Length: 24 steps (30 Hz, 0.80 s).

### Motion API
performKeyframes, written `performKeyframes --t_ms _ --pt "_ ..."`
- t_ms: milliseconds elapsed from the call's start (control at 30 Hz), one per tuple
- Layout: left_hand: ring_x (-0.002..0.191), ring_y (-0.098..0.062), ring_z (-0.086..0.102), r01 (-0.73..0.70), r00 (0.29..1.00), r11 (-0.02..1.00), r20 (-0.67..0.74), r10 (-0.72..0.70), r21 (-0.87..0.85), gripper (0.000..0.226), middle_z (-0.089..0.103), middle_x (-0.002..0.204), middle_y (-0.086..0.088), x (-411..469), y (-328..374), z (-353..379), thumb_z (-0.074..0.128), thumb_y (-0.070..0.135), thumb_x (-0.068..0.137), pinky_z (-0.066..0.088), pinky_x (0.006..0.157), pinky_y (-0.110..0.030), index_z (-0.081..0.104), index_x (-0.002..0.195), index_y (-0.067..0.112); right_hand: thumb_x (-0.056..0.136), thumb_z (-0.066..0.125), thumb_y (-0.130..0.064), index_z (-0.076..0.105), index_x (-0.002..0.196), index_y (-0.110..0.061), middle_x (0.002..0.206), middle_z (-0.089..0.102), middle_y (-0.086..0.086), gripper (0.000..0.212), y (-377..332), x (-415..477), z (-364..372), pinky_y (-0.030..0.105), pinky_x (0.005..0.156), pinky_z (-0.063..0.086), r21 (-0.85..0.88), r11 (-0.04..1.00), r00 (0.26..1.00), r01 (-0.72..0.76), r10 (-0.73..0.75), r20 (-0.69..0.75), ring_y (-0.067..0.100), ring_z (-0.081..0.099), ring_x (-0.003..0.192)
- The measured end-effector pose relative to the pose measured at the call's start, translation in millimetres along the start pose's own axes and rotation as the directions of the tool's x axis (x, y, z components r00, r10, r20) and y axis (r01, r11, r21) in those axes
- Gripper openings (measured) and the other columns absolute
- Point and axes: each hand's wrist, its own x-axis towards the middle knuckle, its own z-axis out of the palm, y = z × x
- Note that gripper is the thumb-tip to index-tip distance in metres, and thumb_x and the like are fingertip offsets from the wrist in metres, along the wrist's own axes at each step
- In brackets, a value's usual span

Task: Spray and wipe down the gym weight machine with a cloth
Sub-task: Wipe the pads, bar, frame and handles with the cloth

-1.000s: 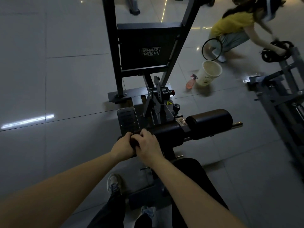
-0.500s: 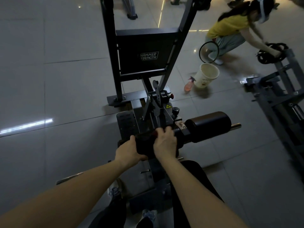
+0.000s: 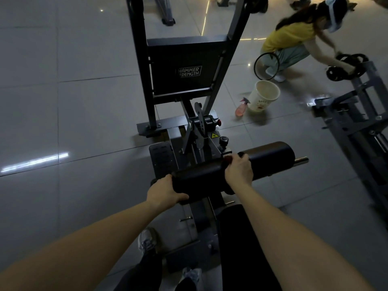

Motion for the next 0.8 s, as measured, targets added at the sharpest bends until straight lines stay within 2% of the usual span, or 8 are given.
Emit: performKeyframes --t_ms 133,267,333,400,500,600,733,800 --pt "0.084 -0.009 0.059 -0.033 0.998 0.999 -0.062 0.033 0.001 0.064 0.061 0.101 0.011 -4 1 4 0.083 0.055 0.073 0.048 0.067 -0.026 0.05 0.117 0.023 0.095 0.053 -0.016 0.058 0.128 -0.017 0.127 0.045 0.013 0.033 -55 -50 27 0.041 0.094 0.05 0.038 0.961 0.96 0.272 -0.274 0.062 0.03 0.053 0.109" --pt "0.087 -0.014 0.067 -0.005 1.0 0.981 0.025 0.01 -0.192 0.042 0.069 0.098 0.004 8 -12 -4 0.081 0.038 0.079 0.058 0.084 -0.037 0.056 0.108 0.022 0.093 0.061 -0.017 0.054 0.135 -0.021 0.117 0.046 0.01 0.043 -71 -82 28 0.042 0.09 0.051 0.168 0.776 0.743 0.609 -0.631 0.223 0.027 0.053 0.1" --pt "0.094 -0.018 0.069 0.068 0.995 0.929 0.096 -0.035 -0.363 0.05 0.071 0.101 0.002 14 -18 -9 0.088 0.042 0.073 0.057 0.092 -0.039 0.061 0.109 0.02 0.092 0.061 -0.015 0.053 0.135 -0.024 0.117 0.047 0.008 0.045 -49 -63 21 0.04 0.089 0.053 0.071 0.8 0.784 0.596 -0.599 0.164 0.027 0.056 0.1" --pt "0.097 -0.016 0.068 0.1 0.989 0.916 0.135 -0.051 -0.39 0.058 0.071 0.106 0.003 17 -18 -10 0.09 0.047 0.071 0.055 0.094 -0.036 0.064 0.114 0.018 0.092 0.056 -0.01 0.054 0.135 -0.024 0.121 0.047 0.009 0.045 -17 -34 14 0.039 0.088 0.054 0.007 0.904 0.902 0.428 -0.427 0.06 0.029 0.058 0.104" --pt "0.095 -0.012 0.068 0.084 0.99 0.946 0.136 -0.043 -0.315 0.061 0.071 0.106 0.006 18 -14 -5 0.089 0.049 0.072 0.056 0.095 -0.034 0.067 0.119 0.018 0.094 0.055 -0.012 0.058 0.132 -0.018 0.122 0.046 0.014 0.038 18 6 -6 0.042 0.086 0.052 0.01 0.997 0.997 0.079 -0.079 -0.027 0.035 0.058 0.105" --pt "0.099 -0.017 0.066 0.018 0.998 0.996 0.068 -0.012 -0.089 0.075 0.066 0.11 0.007 14 -10 -3 0.088 0.059 0.064 0.058 0.089 -0.036 0.057 0.122 0.022 0.095 0.057 -0.013 0.06 0.128 -0.015 0.124 0.044 0.015 0.034 8 8 -7 0.042 0.089 0.05 0.042 0.997 0.998 -0.065 0.065 -0.008 0.035 0.055 0.107" --pt "0.095 -0.016 0.064 -0.02 1.0 1.0 -0.016 0.02 0.006 0.082 0.059 0.108 0.011 8 -4 1 0.088 0.06 0.054 0.06 0.081 -0.04 0.045 0.116 0.029 0.091 0.055 -0.014 0.061 0.125 -0.018 0.125 0.046 0.014 0.035 -42 -41 25 0.041 0.091 0.049 0.028 0.967 0.967 0.253 -0.253 0.007 0.033 0.053 0.108" --pt "0.087 -0.013 0.063 -0.051 0.998 0.999 -0.023 0.051 -0.012 0.065 0.059 0.103 0.008 6 -5 3 0.086 0.05 0.065 0.059 0.076 -0.04 0.045 0.11 0.027 0.09 0.056 -0.014 0.06 0.127 -0.017 0.121 0.046 0.013 0.037 -65 -73 34 0.044 0.09 0.051 0.113 0.871 0.86 0.478 -0.49 0.142 0.032 0.053 0.104"
